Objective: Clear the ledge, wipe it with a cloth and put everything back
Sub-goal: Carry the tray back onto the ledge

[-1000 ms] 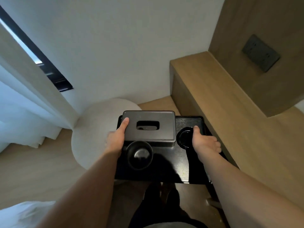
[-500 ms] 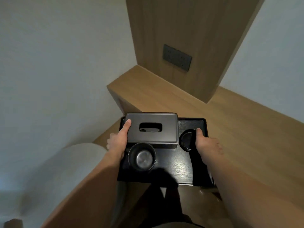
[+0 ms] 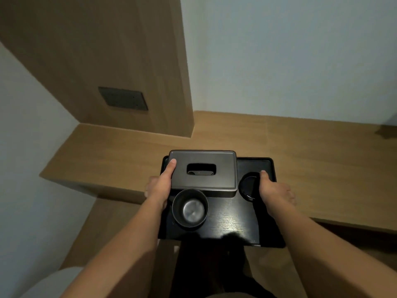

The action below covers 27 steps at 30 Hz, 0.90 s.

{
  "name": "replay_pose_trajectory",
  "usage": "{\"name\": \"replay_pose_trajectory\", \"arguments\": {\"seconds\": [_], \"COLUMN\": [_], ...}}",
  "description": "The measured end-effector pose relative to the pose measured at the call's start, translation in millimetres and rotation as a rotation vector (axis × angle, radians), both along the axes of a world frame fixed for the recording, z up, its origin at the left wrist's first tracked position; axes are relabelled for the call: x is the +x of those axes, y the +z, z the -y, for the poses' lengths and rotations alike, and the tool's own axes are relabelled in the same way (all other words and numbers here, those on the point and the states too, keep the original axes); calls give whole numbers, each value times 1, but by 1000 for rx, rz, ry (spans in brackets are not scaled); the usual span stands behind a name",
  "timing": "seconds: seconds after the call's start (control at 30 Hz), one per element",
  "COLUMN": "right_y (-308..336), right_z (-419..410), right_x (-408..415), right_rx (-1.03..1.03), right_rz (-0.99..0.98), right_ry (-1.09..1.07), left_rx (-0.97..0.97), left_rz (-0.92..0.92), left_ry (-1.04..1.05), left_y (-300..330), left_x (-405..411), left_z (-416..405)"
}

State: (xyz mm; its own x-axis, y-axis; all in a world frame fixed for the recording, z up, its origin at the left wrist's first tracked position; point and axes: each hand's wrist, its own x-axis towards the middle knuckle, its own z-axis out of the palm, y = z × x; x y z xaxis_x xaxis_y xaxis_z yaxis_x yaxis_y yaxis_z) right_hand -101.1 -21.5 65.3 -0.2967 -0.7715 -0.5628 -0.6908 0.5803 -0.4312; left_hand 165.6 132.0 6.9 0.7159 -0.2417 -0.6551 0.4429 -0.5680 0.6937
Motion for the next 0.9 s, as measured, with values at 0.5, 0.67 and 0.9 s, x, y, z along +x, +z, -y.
{"name": "replay_pose_trajectory", "arguments": {"seconds": [0.5, 0.67, 0.9], "right_y": [-22, -39, -59], "right_z": [126, 156, 196], "right_x": [-25, -11, 26], "right_rx": [63, 94, 142], "right_rz": [45, 49, -53], "right_ry": [-79, -58, -60], "left_rx": [32, 82, 178], "left_rz": [52, 31, 11], "left_ry": [-40, -75, -118], "left_y": [4, -9, -38], "left_x": [-21, -7, 10], "left_z": [147, 181, 228]}}
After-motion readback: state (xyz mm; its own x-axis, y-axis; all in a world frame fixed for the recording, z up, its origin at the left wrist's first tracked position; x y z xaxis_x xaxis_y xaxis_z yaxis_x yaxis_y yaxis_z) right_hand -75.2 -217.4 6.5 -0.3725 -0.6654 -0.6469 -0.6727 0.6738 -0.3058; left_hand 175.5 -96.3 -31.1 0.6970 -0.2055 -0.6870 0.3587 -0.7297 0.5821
